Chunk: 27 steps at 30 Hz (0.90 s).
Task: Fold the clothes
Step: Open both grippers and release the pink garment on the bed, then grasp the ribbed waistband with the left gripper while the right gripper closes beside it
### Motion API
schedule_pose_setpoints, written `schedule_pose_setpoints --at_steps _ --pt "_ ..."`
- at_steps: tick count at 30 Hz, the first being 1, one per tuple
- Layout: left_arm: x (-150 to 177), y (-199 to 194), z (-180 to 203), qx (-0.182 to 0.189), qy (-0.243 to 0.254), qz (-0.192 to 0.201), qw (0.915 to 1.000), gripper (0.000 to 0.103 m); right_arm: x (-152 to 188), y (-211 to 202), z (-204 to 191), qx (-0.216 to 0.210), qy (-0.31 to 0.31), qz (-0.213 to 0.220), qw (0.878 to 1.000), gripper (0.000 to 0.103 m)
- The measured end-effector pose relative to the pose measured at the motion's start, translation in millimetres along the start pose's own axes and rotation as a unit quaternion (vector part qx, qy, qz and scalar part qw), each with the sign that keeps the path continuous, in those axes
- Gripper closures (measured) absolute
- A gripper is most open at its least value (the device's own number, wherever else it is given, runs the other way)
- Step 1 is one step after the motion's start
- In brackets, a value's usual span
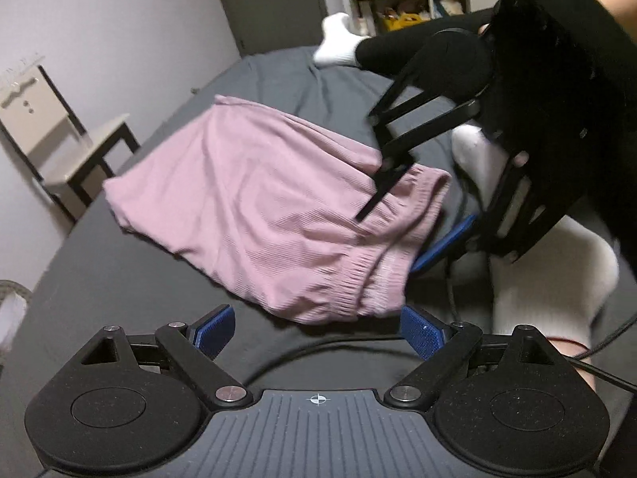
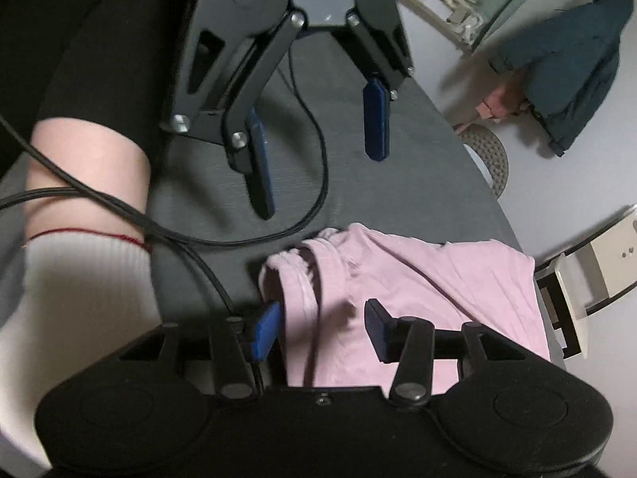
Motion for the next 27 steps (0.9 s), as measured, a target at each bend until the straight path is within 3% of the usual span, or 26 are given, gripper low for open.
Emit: schedule_pose_setpoints --at_steps 4,12,18,21,24,27 --pt "0.3 6.3 12.9 0.018 0.031 -0.003 0.9994 0.012 -11.0 7.0 -13.4 -0.001 -0.032 -0.001 0.999 0.054" --pt "-0.6 20.7 16.1 0.006 0.049 -0.015 0.9987 0.012 -11.5 11.9 -15.7 0.012 -0.038 -0.001 0.999 0.052" --pt "-5.3 11.1 6.1 -0.044 0.033 0.026 0.9982 0.014 -9.6 -4.4 -5.9 0.021 -0.016 -0.007 1.000 0.047" --pt "-8.2 5.4 2.9 -0.062 0.028 0.044 0.9967 0.036 -6.0 -6.7 -3.8 0.034 -0.017 -0.013 0.999 0.045" --pt "-6.1 14.9 9.9 -0.077 0.053 0.014 0.9956 0.053 -4.2 -5.5 -3.6 0.034 -0.004 -0.017 0.999 0.045" --pt "-3.5 23.7 27.9 -0.073 0.101 -0.018 0.9920 0.054 -4.3 -2.0 -5.4 0.032 0.010 -0.019 0.999 0.045"
Point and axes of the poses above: each gripper's, at about its wrist camera, not at the fingertips, and y roughly the way its jaws point, z to its right, x to its underside, the point moved 6 cm from there along y, roughly the way its jaws point, and after that the axes turned 10 degrees about -z, right-handed, at the moved point
